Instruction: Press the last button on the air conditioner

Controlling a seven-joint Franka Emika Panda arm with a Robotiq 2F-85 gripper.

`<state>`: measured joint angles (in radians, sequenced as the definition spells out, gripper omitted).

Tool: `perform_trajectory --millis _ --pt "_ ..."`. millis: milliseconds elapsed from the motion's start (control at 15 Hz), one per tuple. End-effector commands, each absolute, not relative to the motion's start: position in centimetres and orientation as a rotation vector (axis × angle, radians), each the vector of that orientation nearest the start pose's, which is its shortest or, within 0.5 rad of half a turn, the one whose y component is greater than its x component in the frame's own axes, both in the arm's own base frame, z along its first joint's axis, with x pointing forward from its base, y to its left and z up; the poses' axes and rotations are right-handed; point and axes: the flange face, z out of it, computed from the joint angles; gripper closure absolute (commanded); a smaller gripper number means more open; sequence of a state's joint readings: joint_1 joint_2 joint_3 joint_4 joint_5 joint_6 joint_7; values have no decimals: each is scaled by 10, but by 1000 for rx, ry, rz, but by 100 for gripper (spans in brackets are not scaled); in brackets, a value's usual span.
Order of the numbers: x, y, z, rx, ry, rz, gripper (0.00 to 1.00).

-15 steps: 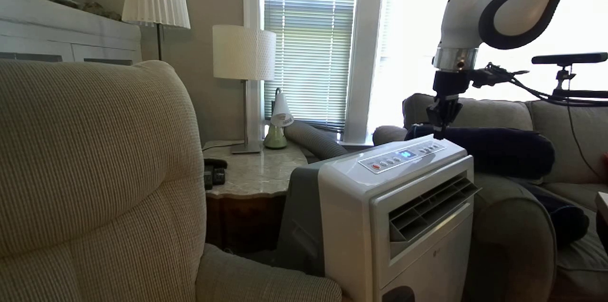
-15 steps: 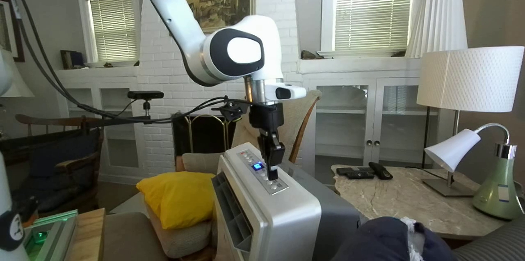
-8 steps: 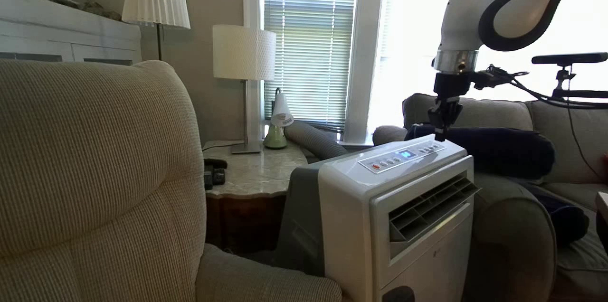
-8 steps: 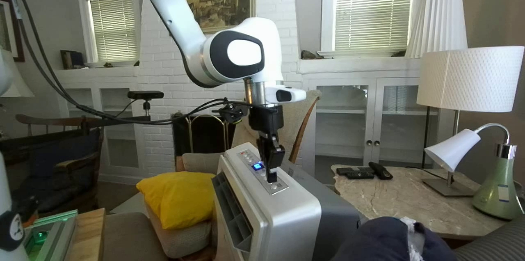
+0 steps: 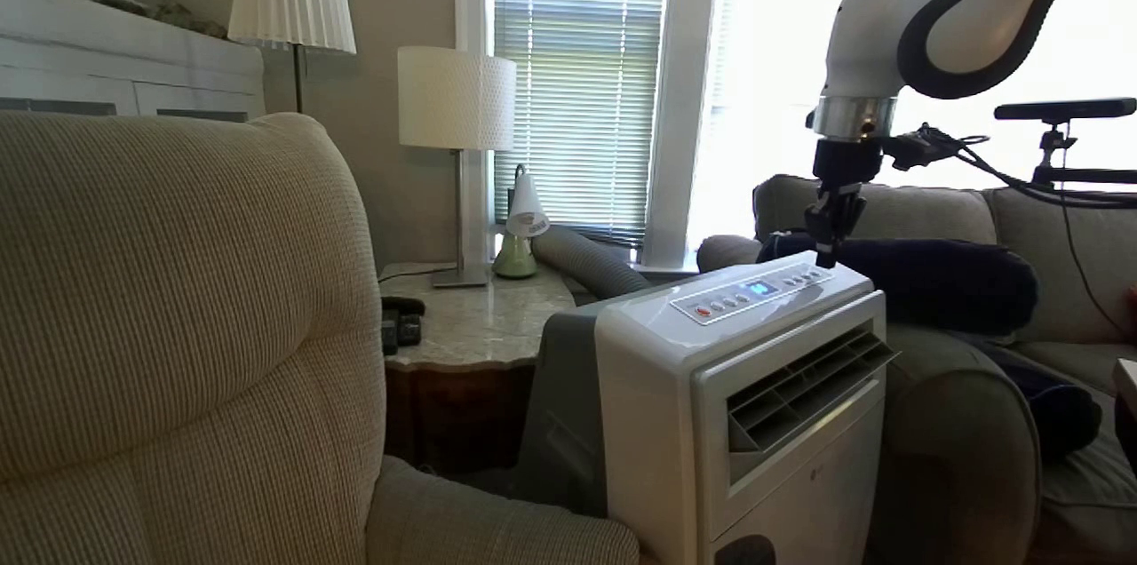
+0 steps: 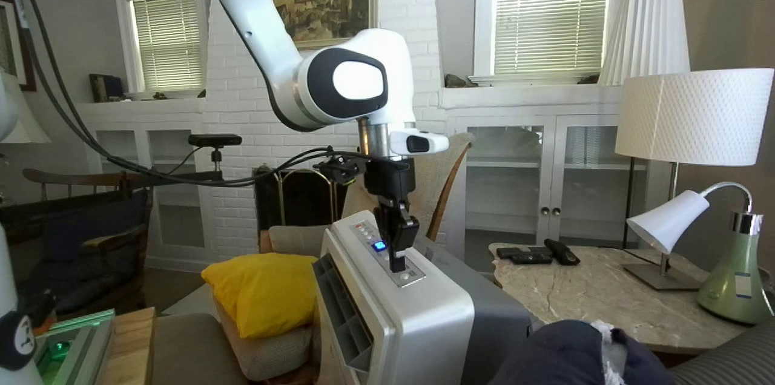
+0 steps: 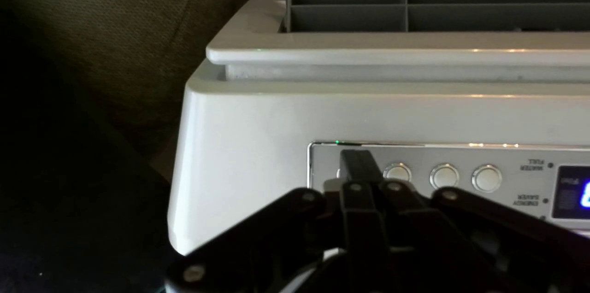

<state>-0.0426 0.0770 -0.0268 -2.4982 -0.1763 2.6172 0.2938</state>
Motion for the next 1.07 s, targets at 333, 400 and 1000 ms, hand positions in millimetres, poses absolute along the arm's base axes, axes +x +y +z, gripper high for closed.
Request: perform_trajectory --millis 333,400,1000 --pt "473 -23 254 -3204 277 -136 100" --pt "473 -23 254 -3205 277 -143 100" --pt "475 -28 249 -3224 285 -159 100"
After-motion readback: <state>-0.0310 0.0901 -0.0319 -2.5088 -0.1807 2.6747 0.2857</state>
